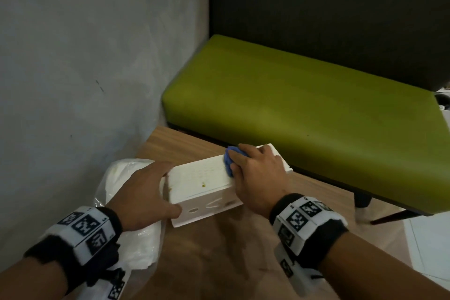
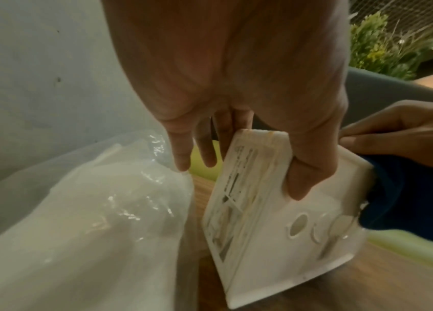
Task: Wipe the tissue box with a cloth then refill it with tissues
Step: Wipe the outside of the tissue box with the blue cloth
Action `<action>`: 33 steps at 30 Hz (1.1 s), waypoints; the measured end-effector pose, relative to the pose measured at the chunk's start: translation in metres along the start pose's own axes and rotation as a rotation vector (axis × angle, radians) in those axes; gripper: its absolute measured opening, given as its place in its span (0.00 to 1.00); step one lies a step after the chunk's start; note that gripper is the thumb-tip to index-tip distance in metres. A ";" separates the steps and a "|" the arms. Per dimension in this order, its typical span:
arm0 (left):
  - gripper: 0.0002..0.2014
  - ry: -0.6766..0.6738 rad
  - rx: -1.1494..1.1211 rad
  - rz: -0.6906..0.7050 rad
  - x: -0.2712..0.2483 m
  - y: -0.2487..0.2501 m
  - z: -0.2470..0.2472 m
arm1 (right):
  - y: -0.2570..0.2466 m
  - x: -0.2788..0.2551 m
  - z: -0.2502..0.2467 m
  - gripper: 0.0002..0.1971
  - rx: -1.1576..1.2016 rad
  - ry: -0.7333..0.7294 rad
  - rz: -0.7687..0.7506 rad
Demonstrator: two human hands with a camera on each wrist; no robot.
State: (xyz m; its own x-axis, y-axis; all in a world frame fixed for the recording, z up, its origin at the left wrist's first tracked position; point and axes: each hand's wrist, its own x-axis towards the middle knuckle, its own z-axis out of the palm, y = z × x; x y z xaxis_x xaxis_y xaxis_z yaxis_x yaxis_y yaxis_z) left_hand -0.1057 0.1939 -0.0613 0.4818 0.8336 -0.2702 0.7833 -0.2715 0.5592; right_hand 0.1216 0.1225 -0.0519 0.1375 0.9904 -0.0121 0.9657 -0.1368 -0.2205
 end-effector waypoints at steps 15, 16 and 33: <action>0.33 0.076 -0.119 0.074 0.010 0.027 -0.008 | 0.000 0.002 -0.012 0.21 0.125 0.049 0.075; 0.33 0.083 -0.130 0.077 0.012 0.029 -0.009 | -0.014 0.000 -0.013 0.20 0.163 0.057 0.017; 0.33 0.102 -0.226 0.120 0.009 0.022 -0.006 | 0.069 0.012 -0.005 0.16 0.086 0.005 0.438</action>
State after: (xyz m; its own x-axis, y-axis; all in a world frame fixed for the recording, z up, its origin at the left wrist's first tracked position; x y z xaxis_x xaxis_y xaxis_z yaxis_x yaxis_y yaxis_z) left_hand -0.0870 0.1983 -0.0465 0.5150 0.8492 -0.1171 0.6100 -0.2671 0.7460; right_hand 0.1910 0.1251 -0.0623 0.5312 0.8390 -0.1178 0.7940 -0.5415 -0.2763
